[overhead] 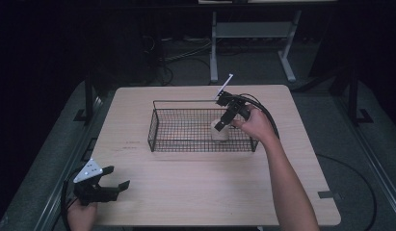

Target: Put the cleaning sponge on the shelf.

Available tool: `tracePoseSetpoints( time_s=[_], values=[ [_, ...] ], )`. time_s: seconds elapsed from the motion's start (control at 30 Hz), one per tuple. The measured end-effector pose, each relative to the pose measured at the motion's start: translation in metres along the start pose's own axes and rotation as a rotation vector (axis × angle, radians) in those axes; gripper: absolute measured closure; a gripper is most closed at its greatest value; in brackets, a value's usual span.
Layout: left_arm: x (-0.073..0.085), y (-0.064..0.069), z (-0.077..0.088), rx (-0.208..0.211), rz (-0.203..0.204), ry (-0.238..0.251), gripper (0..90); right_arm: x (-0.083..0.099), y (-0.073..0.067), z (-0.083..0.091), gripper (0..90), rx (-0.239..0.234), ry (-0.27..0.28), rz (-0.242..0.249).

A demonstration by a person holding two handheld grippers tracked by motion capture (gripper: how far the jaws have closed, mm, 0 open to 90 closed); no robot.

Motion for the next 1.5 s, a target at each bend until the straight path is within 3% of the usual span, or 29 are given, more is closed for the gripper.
tracePoseSetpoints(
  time_s=[0.27,0.5,1.33,1.5],
  values=[
    [0.002,0.001,0.002,-0.001,0.004,0.002,13.7,0.004,-0.005,0.011,17.4,-0.009,-0.004,0.005],
    [0.002,0.001,0.002,0.002,0.003,0.007,13.7,0.004,-0.019,0.02,17.3,-0.003,-0.006,0.045],
    [0.002,0.001,0.001,0.003,0.002,-0.001,13.7,0.018,-0.021,0.03,14.4,-0.017,0.034,0.026],
    [0.002,0.001,0.0,0.002,0.0,-0.001,13.7,0.022,-0.023,0.028,14.5,-0.024,0.005,0.032]
  ],
)
Point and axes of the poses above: each handheld gripper's, and its own axes: z roughly backward along the jaws, x roughly out of its underside, y roughly to its right, the point moved 4 cm from there along -z, roughly forward along the jaws, and after that the axes turned 10 degrees about x, right-handed, at the moved point
